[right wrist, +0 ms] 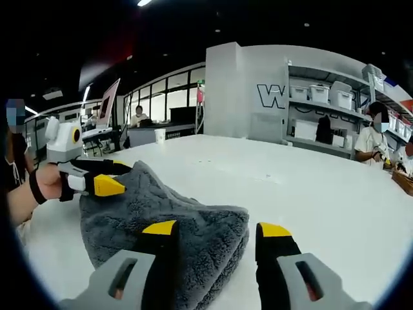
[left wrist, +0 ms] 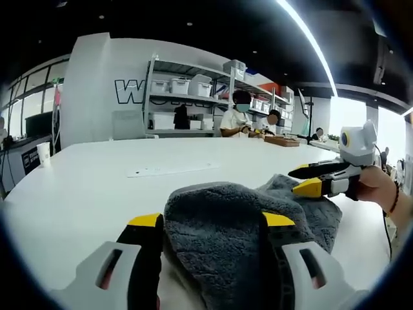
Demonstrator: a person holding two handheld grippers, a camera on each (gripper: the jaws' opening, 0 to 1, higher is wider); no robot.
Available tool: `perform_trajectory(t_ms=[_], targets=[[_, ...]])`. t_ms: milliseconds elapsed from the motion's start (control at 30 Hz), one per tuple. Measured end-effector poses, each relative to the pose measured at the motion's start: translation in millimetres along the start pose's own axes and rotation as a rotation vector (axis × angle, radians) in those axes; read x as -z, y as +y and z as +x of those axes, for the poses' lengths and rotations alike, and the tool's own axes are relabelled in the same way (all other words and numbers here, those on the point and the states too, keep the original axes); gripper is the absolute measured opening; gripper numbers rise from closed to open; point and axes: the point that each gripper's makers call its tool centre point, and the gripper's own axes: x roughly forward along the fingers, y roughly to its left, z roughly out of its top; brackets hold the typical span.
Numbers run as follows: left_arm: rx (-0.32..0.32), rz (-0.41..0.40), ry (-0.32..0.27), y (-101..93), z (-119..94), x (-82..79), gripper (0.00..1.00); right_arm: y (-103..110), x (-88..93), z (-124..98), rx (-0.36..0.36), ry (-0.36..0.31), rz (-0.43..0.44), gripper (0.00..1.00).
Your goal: Open the folded towel by lifting each exposed corner and separating the folded layers until the towel lies flat within the target outline without major curled edges
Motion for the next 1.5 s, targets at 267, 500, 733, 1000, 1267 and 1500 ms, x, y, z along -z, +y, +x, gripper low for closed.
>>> perform_trajectory(t_ms=[267, 500, 733, 1000, 1267, 1500], targets=[[-0.02, -0.003, -0.017, 1.8, 3, -0.8, 0.52, -4, 0.2, 3, -0.001, -0.02, 0.032, 0.43], [-0.018, -0.012, -0.017, 5.9, 8, -1.3, 0.52, -4, 0.9, 6, -0.005, -0.026, 0.039, 0.42], [-0.015, -0.024, -0.014, 8.6, 11, -0.2, 0.5, -3, 0.5, 13, 0.009, -0.019, 0.003, 0.42], [-0.019, -0.033, -0.04, 12.9, 11, -0.7, 0.34, -1, -0.5, 12, 0.01, -0.028, 0.018, 0.41], [-0.026, -0.048, -0.044, 17.5, 11, -0.6, 0.25, -2, -1.5, 13, 0.017, -0.03, 0.023, 0.41], [-0.041, -0.059, -0.05, 21.2, 8, 1.1, 0.17, -2, 2.9, 10, 0.027, -0.023, 0.029, 0.41]])
